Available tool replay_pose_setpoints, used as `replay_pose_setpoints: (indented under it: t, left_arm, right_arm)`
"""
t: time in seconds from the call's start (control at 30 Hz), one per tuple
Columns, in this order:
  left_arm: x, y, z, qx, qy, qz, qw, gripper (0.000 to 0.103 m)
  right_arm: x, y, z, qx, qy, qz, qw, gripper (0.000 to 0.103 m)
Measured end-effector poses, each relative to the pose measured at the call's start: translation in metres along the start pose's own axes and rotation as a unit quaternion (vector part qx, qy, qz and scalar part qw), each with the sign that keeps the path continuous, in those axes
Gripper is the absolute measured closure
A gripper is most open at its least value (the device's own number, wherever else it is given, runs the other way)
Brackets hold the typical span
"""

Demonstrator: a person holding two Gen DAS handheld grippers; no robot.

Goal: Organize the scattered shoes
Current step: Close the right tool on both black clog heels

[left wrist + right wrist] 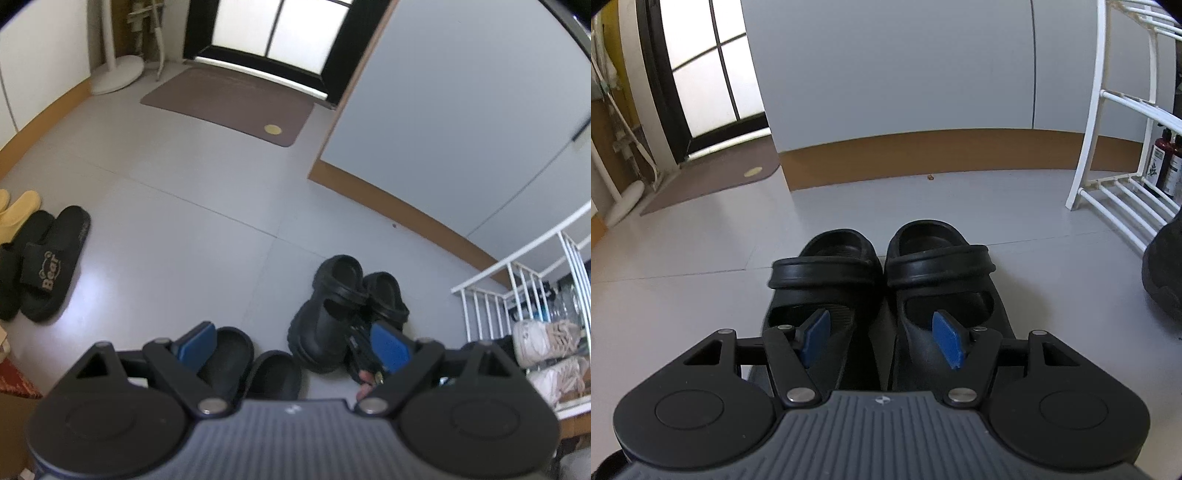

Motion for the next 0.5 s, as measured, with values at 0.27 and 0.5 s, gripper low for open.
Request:
replay_pose_setpoints:
  t: [0.27,0.5]
  left_arm:
    - [-0.002,-0.001,0.005,-0.01,0.006,-0.007,0.9999,0.011]
    - [0.0,0.0,0.003,-0.009,0.015,-0.004,0.9998,0.01]
  right_arm:
    - [0.002,-0.023,0.002,-0.011,0.016,-0.029,0.999,0.037]
    - [-0.001,-0.038,0.002,-0.012,0.023,-0.039,0.999,0.039]
Point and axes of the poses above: each gripper's, at about its wrist camera, not at the fingertips, and y roughly against the way its jaws point, z to its right, x to its top, the point moved 9 cm from there along -y, roughly the way its jaws point, and after that the axes turned 8 degrees about x, right-handed, at the moved point
